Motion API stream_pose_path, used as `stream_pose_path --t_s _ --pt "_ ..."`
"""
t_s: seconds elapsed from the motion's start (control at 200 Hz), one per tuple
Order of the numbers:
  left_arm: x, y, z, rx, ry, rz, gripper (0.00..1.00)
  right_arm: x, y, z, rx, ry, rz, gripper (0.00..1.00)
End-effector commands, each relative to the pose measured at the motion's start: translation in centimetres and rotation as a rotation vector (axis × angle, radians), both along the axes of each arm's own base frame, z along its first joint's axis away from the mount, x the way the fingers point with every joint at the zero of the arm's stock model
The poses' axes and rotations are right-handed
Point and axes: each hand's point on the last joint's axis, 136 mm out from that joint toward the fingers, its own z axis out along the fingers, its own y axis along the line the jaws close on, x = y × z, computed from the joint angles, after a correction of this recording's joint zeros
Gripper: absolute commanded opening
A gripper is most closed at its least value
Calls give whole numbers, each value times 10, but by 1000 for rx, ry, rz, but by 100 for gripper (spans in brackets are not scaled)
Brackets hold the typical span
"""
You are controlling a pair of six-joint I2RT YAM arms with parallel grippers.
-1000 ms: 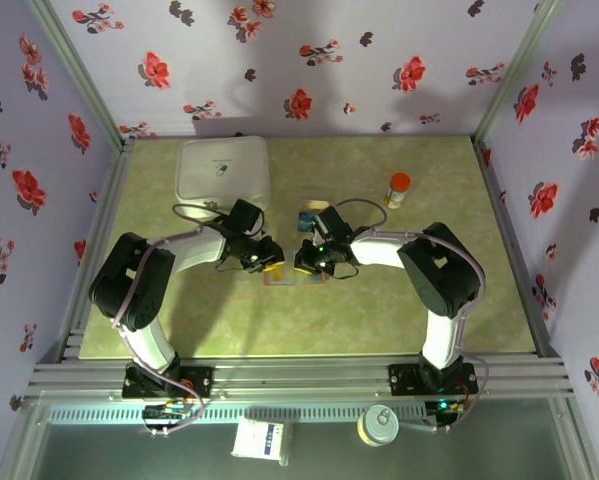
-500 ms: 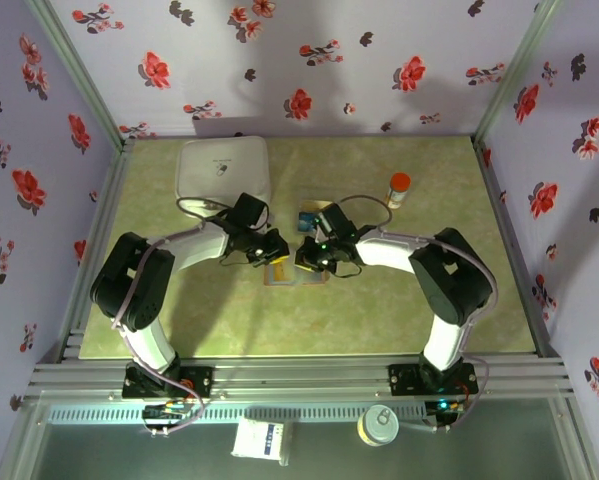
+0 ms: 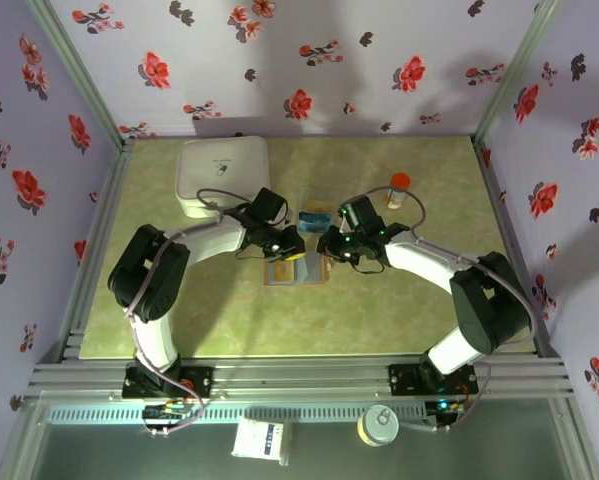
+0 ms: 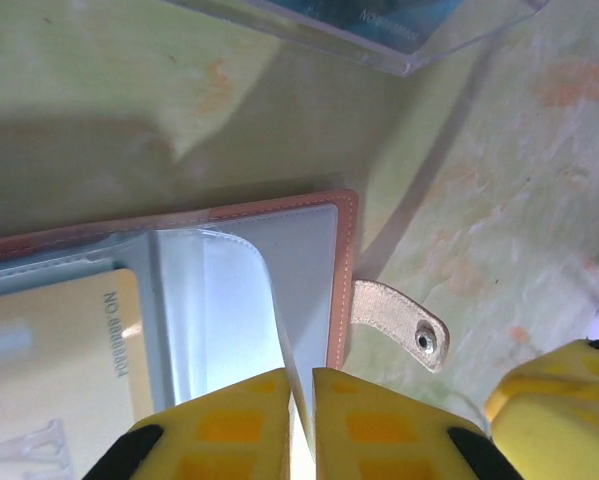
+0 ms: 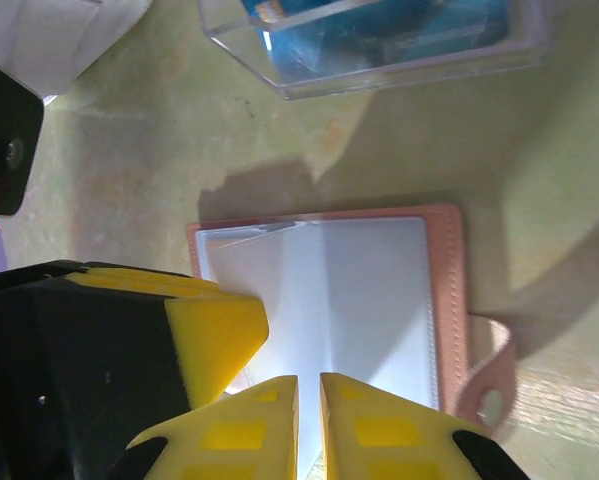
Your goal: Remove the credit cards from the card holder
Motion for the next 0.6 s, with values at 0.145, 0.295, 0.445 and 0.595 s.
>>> stream_pose_path --t_s 0.145,0.295,0.445,0.595 --pt "-4 -19 -11 -4 40 -41 12 -8 -18 -7 -44 5 -22 15" --pt "-6 -24 -19 -2 59 -53 14 -11 -21 -10 -50 12 -25 15" --pt "-4 -28 -12 -19 44 -62 15 -10 -21 -11 -52 17 -23 16" --pt "2 -31 9 -35 -4 -70 19 -9 -20 -9 -52 15 -20 16"
